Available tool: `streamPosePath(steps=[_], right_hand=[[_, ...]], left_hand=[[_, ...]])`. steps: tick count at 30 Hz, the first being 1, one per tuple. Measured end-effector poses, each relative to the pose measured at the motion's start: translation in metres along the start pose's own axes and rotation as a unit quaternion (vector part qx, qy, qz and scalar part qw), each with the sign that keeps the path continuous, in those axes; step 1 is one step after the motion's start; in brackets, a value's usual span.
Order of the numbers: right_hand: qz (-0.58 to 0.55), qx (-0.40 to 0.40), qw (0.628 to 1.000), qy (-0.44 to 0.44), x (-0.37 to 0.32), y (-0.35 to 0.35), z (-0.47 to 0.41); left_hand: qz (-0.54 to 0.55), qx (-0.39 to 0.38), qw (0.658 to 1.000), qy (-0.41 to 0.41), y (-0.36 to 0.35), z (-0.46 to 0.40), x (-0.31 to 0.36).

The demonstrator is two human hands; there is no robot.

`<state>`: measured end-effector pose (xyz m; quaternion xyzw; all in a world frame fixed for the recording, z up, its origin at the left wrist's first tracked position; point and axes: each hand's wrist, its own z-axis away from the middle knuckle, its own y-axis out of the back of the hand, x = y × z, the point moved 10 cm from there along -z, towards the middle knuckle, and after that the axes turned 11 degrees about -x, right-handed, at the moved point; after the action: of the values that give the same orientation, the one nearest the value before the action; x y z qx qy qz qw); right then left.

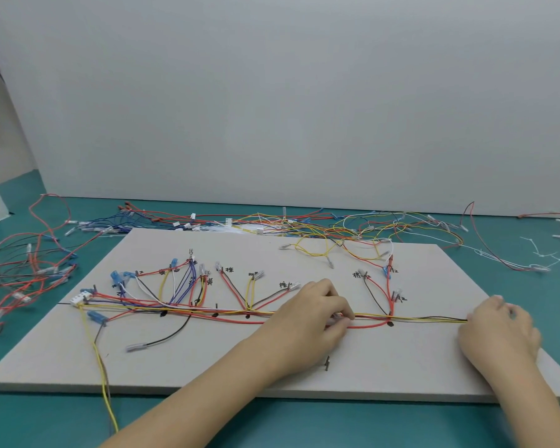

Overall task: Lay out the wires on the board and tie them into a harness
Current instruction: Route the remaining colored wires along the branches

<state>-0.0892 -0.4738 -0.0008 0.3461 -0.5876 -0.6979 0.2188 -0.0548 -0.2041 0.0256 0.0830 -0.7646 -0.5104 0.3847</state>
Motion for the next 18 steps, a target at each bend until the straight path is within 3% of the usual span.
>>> streamPosePath(steps=[7,13,18], right_hand=[[-0.033,-0.002,0.998,0.059,-0.011,0.001,0.005],[0.014,-0.016,0.998,0.067,-0.016,-0.006,0.008],[-0.028,0.051,0.99,0.132,-0.036,0.006,0.019]], left_hand=[[0.005,-0.002,1.0,0.001,0.0,0.0,-0.001],[0.031,0.019,0.999,0.015,0.013,0.002,-0.006],[-0.026,0.022,0.997,0.062,0.043,0.006,-0.029]])
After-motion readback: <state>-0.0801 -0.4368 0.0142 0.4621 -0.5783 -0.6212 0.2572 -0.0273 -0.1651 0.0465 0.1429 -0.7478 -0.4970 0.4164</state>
